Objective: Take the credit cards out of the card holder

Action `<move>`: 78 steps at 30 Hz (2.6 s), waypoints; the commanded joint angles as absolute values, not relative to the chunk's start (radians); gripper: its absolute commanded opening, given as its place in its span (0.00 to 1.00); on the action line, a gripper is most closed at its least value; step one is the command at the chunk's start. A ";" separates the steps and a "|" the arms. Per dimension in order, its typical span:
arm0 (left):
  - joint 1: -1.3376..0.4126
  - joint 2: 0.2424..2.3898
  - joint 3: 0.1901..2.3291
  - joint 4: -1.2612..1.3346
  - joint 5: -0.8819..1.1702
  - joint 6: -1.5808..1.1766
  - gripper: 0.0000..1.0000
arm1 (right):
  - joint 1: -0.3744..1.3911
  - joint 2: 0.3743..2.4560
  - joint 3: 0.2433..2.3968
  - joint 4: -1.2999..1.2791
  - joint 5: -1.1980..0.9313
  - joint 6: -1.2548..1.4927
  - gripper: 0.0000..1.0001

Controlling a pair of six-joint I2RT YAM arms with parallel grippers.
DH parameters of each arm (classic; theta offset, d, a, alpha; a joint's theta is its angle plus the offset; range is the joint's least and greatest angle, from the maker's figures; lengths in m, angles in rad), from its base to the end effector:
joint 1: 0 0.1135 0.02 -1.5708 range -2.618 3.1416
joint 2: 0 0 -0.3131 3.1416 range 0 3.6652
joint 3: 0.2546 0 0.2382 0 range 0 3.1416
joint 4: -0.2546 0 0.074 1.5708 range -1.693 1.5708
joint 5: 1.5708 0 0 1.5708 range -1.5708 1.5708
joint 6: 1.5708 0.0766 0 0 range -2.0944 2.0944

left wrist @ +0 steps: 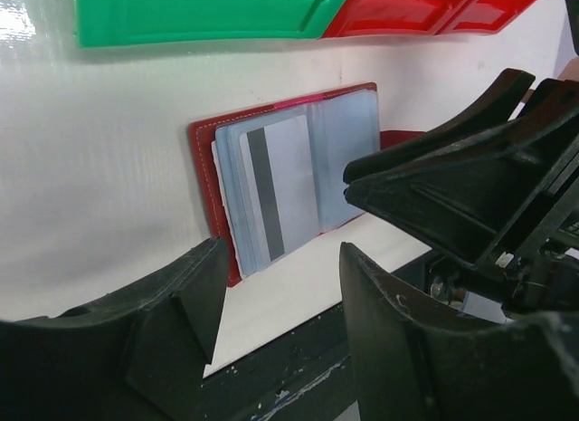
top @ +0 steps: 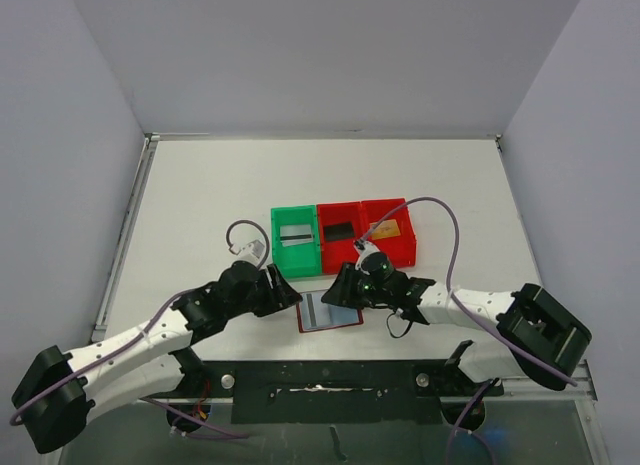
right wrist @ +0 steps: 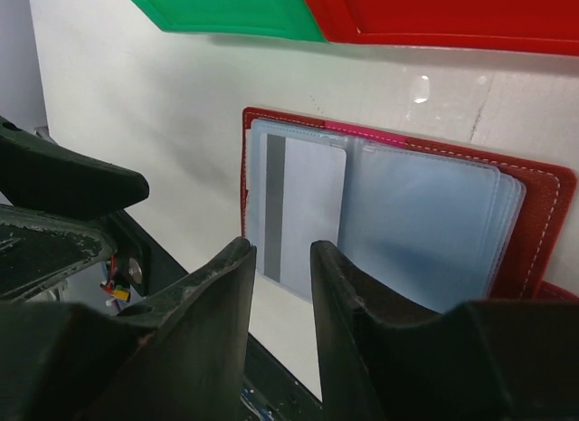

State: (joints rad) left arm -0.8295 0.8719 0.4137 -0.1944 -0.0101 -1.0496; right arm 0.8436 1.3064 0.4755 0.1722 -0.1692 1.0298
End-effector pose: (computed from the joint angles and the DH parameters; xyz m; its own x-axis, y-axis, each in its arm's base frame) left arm 0.1164 -0.1260 0.2136 -0.8391 -0.3677 -0.4009 0.0090 0.7276 -0.6860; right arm 0.1606 0.1999 0.1944 -0.9166 0.2410 -0.3189 -0.0760 0.6782 0.7309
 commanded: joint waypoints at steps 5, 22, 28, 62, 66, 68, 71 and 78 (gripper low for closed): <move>-0.867 1.031 0.456 -0.048 -0.036 -1.068 0.46 | 0.834 1.396 0.506 0.211 -0.215 1.029 0.31; -0.935 1.306 0.565 -0.070 -0.053 -1.001 0.23 | 0.815 1.467 0.463 0.289 -0.243 1.059 0.24; -0.953 1.353 0.560 -0.093 -0.065 -1.003 0.17 | 0.816 1.414 0.462 0.310 -0.233 1.047 0.23; -0.959 1.348 0.563 -0.189 -0.129 -0.998 0.09 | 0.725 1.369 0.314 0.453 -0.384 1.117 0.00; -0.959 1.345 0.563 -0.189 -0.130 -0.996 0.09 | 0.708 1.342 0.319 0.383 -0.376 1.095 0.02; -0.959 1.344 0.563 -0.185 -0.127 -0.993 0.09 | 0.695 1.335 0.321 0.364 -0.380 1.087 0.03; -0.959 1.342 0.564 -0.186 -0.124 -0.990 0.09 | 0.681 1.328 0.319 0.358 -0.396 1.079 0.03; -0.959 1.327 0.563 -0.186 -0.121 -0.991 0.09 | 0.649 1.358 0.330 0.351 -0.473 1.042 0.05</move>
